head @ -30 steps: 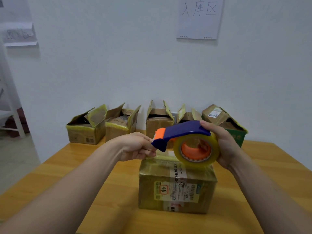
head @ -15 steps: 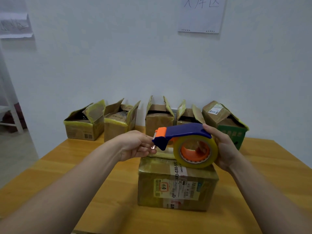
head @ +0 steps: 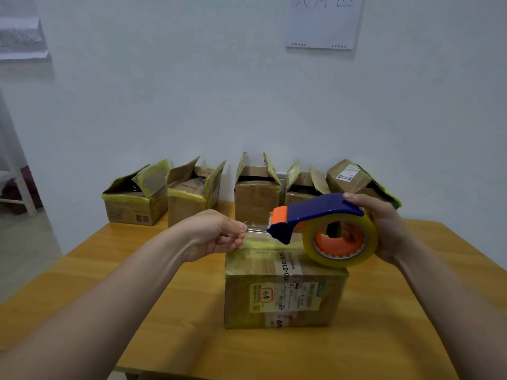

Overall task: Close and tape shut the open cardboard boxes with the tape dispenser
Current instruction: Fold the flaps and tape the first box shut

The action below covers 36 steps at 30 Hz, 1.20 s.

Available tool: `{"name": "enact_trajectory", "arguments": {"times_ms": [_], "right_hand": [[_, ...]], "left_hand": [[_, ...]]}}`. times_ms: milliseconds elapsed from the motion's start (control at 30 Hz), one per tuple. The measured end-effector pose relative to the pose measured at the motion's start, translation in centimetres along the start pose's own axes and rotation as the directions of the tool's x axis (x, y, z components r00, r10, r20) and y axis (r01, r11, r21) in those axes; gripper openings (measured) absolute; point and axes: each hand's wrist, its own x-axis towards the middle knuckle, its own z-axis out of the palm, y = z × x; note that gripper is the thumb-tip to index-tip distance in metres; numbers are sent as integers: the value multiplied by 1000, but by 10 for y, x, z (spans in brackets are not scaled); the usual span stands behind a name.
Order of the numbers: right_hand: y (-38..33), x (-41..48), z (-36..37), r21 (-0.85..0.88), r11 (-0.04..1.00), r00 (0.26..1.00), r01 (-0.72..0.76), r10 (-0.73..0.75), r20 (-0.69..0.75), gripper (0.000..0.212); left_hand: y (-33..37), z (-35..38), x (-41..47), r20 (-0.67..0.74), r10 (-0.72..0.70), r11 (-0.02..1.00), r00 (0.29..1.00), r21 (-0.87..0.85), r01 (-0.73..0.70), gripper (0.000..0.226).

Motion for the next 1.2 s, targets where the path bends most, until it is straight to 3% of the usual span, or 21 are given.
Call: {"name": "enact_trajectory", "arguments": {"times_ms": [233,333,467,600,700,967,1200], "right_hand": [[-4,7,0,-164,986,999,32,-32,1,38],[-16,14,1,-105,993,998,44,-40,43,35],[-24,33,3,-172,984,994,40,-23,103,31],[-13,47,7,-256,967,993,0,30,114,43],[-5,52,6,-227,974,986,-10,48,160,38],[-6,55,8,-239,971,981,-9,55,184,30],[-12,58,18,-273,962,982,-1,52,181,37]], "left_hand": [[0,5,-7,-130,151,931,980,352,-96,10],[0,3,-8,-146,161,935,976,340,-103,10],[-6,-3,-8,-159,133,953,978,291,-83,12],[-15,-8,-6,-163,101,957,981,284,-52,17],[-19,-10,-4,-149,92,957,985,287,-46,20],[-16,-9,-4,-141,127,908,982,415,-58,14],[-15,-8,-2,-171,135,888,976,458,-43,13]]}}
